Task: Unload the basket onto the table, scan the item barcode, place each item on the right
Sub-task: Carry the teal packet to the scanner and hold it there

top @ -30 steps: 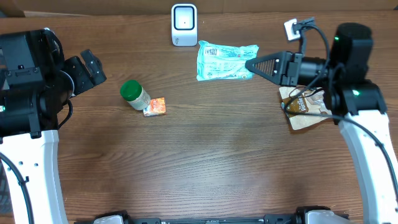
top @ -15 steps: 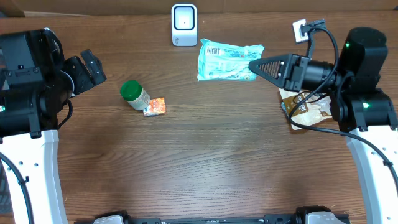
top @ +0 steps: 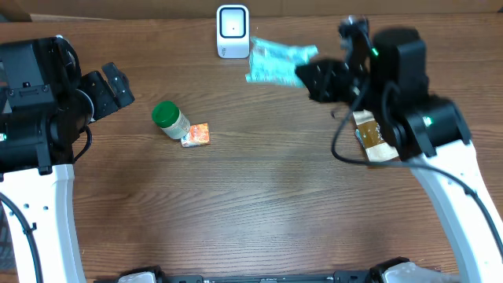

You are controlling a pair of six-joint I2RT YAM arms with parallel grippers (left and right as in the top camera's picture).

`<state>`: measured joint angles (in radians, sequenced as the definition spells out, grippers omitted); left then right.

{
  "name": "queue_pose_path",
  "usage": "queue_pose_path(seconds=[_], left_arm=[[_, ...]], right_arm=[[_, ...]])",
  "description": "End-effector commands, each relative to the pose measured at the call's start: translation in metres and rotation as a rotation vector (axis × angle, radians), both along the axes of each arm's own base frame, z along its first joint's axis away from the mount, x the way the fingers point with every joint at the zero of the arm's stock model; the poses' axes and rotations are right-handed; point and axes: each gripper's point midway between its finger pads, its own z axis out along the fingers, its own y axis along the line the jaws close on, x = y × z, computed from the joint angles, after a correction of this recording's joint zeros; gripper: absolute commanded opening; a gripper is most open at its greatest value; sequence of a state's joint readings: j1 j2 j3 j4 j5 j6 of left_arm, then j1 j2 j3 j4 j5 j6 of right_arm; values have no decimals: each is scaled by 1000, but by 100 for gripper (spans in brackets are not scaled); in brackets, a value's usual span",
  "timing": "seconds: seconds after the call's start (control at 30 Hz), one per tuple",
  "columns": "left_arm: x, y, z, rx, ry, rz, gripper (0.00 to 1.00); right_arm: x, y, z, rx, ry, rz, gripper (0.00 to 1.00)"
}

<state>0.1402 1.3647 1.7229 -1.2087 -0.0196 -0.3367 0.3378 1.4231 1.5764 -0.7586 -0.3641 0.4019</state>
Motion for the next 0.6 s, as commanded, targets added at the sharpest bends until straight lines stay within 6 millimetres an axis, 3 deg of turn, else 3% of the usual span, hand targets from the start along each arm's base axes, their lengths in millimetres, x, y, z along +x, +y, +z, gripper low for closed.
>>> queue_pose_path(seconds=[0.0,0.27,0.4,0.57], left_arm=[[1,3,-2,10,7,3,99],[1,3,-2,10,7,2,100],[1,3,-2,9,7,2,100],[1,3,-2,9,7,2,99]], right_arm=[[45,-1,28,-234,-193,-112,4],[135,18,14,-623,-485,-287,4],[171,32,-7,-819,-606,-308,4],[201,55,-49,-1041,-704,-216,4]])
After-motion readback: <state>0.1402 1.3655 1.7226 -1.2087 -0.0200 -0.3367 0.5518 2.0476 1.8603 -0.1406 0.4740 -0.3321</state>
